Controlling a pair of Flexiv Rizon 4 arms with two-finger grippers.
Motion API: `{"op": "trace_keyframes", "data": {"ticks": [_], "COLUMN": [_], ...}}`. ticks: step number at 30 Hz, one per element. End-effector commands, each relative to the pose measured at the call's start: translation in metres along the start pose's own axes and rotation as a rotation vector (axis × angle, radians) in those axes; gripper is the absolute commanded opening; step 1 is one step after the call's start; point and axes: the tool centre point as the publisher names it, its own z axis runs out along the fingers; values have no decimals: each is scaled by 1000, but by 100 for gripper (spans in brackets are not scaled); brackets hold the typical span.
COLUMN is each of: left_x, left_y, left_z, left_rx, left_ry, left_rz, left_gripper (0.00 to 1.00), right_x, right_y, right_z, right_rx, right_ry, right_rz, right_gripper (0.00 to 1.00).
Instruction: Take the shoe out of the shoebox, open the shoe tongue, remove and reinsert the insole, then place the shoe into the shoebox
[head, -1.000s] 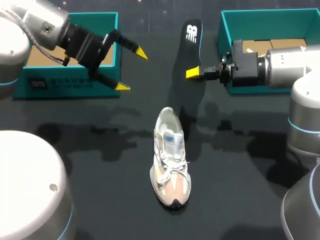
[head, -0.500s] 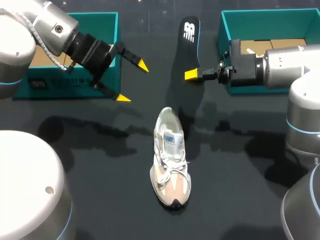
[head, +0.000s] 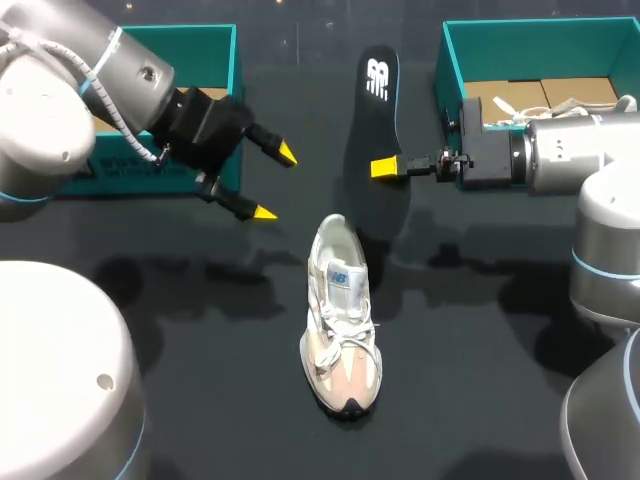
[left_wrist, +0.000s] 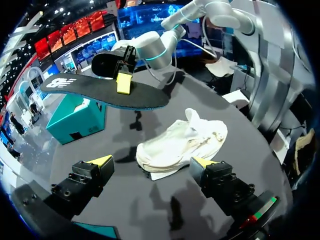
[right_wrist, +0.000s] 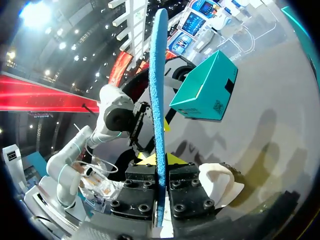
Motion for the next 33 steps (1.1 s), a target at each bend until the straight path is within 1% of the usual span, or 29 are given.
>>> {"op": "trace_keyframes", "data": {"ticks": [1, 2, 4, 6, 8, 13, 14, 16, 27, 29, 30, 33], "left_x": [8, 10, 14, 17, 20, 31, 35, 42, 42, 40, 39, 38], "left_y": [-4, -1, 5, 11, 16, 24, 25, 29, 29, 36, 39, 46], "left_z": [1, 5, 11, 16, 20, 35, 40, 48, 48, 57, 61, 68], "left_rx": [-43, -53, -76, -101, -109, -128, -128, -137, -137, -147, -165, -180], "left_ry": [7, 14, 29, 37, 57, 77, 86, 147, 147, 136, 128, 128], "left_rz": [-15, -24, -35, -55, -75, -135, -152, -198, -198, -215, -223, -224], "left_gripper": [100, 100, 100, 100, 100, 100, 100, 100, 100, 100, 100, 100], "right_x": [2, 0, -4, -9, -12, -15, -16, -19, -19, -21, -22, -25], "right_y": [-1, -2, -2, -3, -2, -1, -2, -7, -7, -8, -10, -10], "right_z": [1, 4, 7, 13, 16, 27, 30, 36, 36, 38, 41, 45], "right_rx": [0, 0, -28, -46, -60, -65, -62, -80, -80, -82, -90, -104], "right_ry": [-6, -37, -6, -13, 15, 13, 32, 11, 11, -5, 19, 32], "right_rz": [1, -16, -62, -85, -111, -193, -217, -256, -256, -262, -273, -293], "right_gripper": [0, 0, 0, 0, 0, 0, 0, 0, 0, 0, 0, 0]}}
